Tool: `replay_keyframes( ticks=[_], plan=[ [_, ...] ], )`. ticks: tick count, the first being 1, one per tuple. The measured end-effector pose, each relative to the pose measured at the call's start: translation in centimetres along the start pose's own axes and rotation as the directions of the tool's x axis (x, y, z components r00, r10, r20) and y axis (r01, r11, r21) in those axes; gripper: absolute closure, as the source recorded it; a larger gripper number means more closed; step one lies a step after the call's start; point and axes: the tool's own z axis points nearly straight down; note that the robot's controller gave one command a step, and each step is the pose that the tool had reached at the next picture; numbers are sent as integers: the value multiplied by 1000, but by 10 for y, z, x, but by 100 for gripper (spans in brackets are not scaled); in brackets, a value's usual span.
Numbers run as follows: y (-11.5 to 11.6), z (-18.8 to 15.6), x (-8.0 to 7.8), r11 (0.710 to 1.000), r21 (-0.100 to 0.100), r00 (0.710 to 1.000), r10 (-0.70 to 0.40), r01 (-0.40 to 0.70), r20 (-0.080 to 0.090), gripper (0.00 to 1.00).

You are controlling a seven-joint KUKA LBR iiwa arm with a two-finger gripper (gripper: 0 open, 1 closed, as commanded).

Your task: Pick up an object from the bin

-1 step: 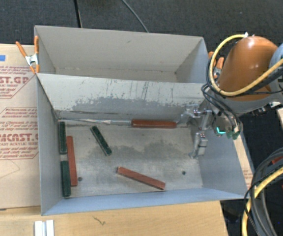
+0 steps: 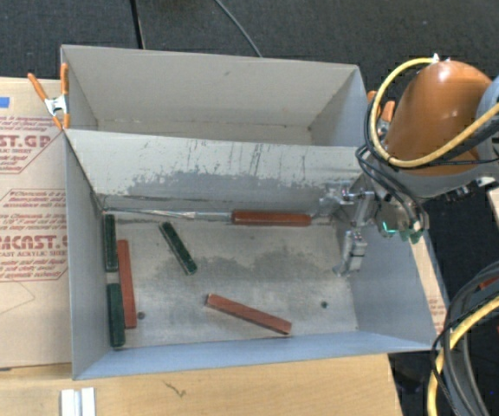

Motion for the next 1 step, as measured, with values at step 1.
replay_keyframes(
  ticks=[1],
  plan=[
    [19,39,9,996,1,996,-94,94,4,0]
  ],
)
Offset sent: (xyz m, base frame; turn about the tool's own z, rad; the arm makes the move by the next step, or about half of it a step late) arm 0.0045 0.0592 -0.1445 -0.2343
